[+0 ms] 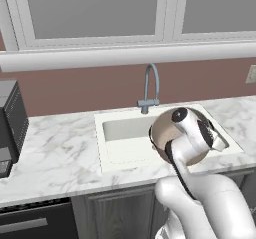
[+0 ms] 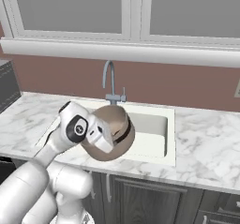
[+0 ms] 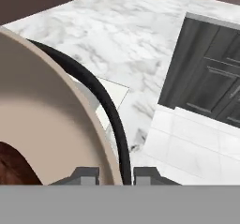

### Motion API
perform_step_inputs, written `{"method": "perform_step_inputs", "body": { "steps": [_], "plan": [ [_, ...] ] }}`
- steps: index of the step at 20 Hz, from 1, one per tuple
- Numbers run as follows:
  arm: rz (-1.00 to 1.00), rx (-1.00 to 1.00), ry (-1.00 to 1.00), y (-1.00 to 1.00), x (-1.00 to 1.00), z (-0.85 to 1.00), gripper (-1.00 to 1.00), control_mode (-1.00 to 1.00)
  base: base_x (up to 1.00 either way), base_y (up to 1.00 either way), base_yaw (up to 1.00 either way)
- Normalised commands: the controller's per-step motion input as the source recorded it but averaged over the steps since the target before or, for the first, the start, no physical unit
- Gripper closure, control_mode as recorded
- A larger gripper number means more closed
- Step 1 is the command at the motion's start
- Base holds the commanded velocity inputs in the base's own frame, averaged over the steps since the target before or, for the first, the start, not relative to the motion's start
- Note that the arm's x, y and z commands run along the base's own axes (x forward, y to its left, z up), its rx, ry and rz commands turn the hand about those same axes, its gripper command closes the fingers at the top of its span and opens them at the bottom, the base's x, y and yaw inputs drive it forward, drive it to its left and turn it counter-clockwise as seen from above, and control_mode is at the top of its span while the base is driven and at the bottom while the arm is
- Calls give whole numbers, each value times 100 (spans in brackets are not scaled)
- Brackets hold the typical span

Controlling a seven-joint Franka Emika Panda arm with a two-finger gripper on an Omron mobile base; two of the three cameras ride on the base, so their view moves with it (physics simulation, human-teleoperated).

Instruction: Dump the sweet potato from the pot into the sink. Then turn on the water and wash the sweet potato. Then turn off the water and put the sweet potato back in the pot.

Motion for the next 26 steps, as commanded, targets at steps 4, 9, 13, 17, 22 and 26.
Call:
{"method": "perform_step_inputs", "body": {
  "steps": [4,9,13,17,22,26],
  "plan": [
    [-8,-23,1,-49,5,0,100,-100,0,0,0],
    [-13,-17,6,-55,11,1,100,-100,0,0,0],
    [-18,-13,10,-55,32,13,100,-100,0,0,0],
    [-23,-8,12,-48,46,14,100,-100,0,0,0],
    [-26,-7,9,-33,56,17,100,-100,0,0,0],
    [-21,-13,0,-7,36,11,100,-100,0,0,0]
  ]
}}
